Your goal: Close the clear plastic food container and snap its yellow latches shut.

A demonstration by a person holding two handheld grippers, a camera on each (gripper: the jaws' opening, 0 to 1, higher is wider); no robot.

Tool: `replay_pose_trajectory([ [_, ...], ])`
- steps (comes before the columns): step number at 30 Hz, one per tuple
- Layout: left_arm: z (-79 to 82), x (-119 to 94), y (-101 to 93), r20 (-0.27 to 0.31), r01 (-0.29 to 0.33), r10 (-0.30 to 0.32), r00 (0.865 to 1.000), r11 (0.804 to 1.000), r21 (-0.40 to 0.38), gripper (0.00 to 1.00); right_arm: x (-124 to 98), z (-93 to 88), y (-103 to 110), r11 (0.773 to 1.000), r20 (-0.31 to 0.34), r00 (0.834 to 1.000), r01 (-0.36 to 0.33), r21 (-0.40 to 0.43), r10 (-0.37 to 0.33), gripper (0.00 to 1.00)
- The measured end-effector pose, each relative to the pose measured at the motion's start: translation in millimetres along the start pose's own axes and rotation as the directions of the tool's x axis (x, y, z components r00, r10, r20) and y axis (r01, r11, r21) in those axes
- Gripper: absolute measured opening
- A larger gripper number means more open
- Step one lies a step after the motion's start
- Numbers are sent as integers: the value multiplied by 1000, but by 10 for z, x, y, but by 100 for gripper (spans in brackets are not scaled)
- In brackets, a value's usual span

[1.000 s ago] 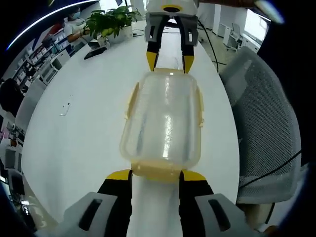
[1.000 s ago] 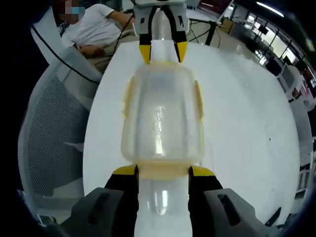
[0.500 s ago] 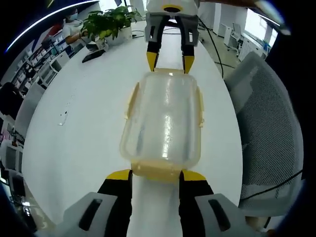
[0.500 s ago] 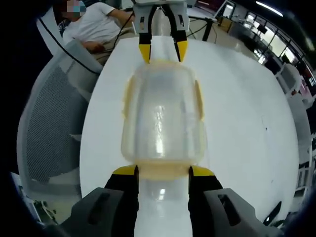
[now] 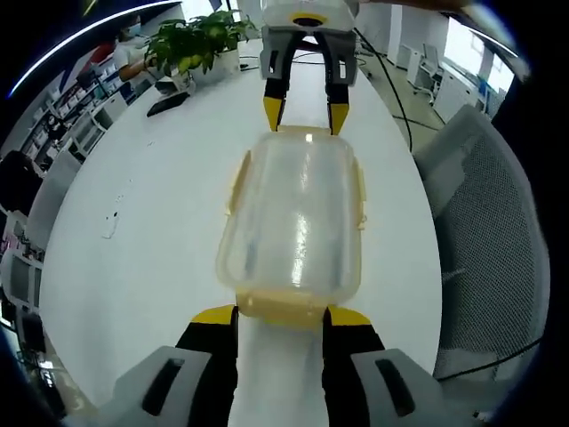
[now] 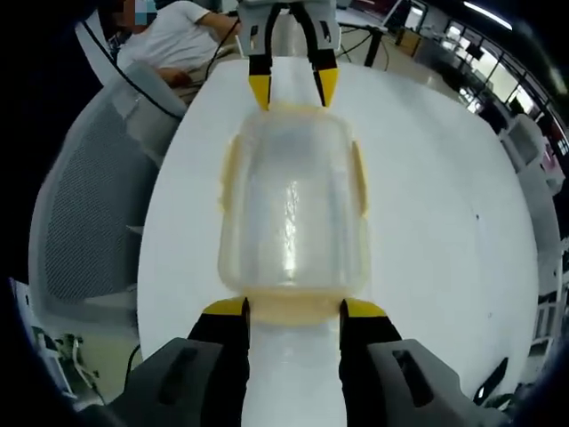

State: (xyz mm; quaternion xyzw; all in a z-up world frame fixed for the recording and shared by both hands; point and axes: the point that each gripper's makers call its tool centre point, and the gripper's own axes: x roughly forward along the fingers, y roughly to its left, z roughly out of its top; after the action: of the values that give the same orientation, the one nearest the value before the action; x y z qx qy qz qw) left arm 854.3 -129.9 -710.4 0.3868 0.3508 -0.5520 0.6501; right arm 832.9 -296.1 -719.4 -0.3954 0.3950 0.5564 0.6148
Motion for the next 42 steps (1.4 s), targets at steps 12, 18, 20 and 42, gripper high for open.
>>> replay_pose_trajectory([
  [12,189,145,1,4,-12,12,1000,1000,-4,30,-40,-231,-68,1000,-16,1000,-3,-16,2,36],
  [18,273,213,-1,9,-6,7,1000,1000,-9,30,-57,-337,-84,1000,-29,1000,-10,-19,10,36],
  [20,302,235,-2,10,-6,6,1000,1000,-10,30,-56,-374,-91,1000,-34,999,-11,-19,10,36],
  [42,410,297,-58,5,-2,2,1000,1000,-23,30,-106,-502,-110,998,-77,996,-39,-55,35,37],
])
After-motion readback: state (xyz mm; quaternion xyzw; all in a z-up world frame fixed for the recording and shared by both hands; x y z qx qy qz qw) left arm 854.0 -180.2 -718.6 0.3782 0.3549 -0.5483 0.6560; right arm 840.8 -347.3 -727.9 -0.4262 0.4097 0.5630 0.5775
